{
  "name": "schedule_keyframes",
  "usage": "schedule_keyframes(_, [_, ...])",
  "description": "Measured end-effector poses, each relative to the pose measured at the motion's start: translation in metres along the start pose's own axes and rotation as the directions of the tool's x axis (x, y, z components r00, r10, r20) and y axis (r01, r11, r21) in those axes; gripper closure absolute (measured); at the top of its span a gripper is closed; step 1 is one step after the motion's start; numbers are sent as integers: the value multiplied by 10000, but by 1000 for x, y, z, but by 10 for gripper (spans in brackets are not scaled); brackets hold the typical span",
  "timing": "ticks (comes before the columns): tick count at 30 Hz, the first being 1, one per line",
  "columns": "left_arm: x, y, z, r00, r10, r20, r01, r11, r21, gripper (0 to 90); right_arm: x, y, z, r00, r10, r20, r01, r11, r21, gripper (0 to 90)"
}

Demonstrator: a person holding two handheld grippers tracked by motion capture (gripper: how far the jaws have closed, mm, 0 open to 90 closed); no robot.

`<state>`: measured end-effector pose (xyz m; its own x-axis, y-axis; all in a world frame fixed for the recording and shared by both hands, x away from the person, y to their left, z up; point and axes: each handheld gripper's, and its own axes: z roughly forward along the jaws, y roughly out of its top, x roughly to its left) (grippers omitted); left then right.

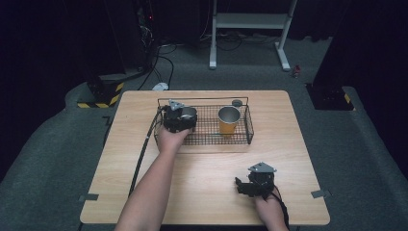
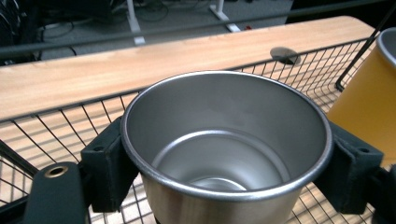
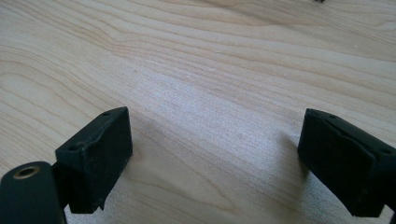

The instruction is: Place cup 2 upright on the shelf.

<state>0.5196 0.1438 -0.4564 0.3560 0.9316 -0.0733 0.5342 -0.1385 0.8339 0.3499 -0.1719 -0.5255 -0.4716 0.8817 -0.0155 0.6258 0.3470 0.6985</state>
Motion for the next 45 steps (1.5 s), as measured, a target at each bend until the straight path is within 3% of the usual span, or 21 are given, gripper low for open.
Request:
schedule_keyframes(12, [5,-5,6,9990,247,-377,-213,9958,888,187,0,0,0,10000,-45,-27,45,10000,-2,99])
schedule_keyframes(29, [2,-9,8,9979,553,-330,-504,9896,1344,185,1,0,0,9998,-143,-118,143,9999,-3,99])
schedule_keyframes(41, [5,-9,4,9969,739,-272,-676,9803,1855,176,1,0,0,9998,-141,-118,141,9999,1,100])
schedule_keyframes(45, [7,-11,5,9965,797,-269,-717,9719,2241,173,1,0,0,9998,-146,-111,146,9999,0,99])
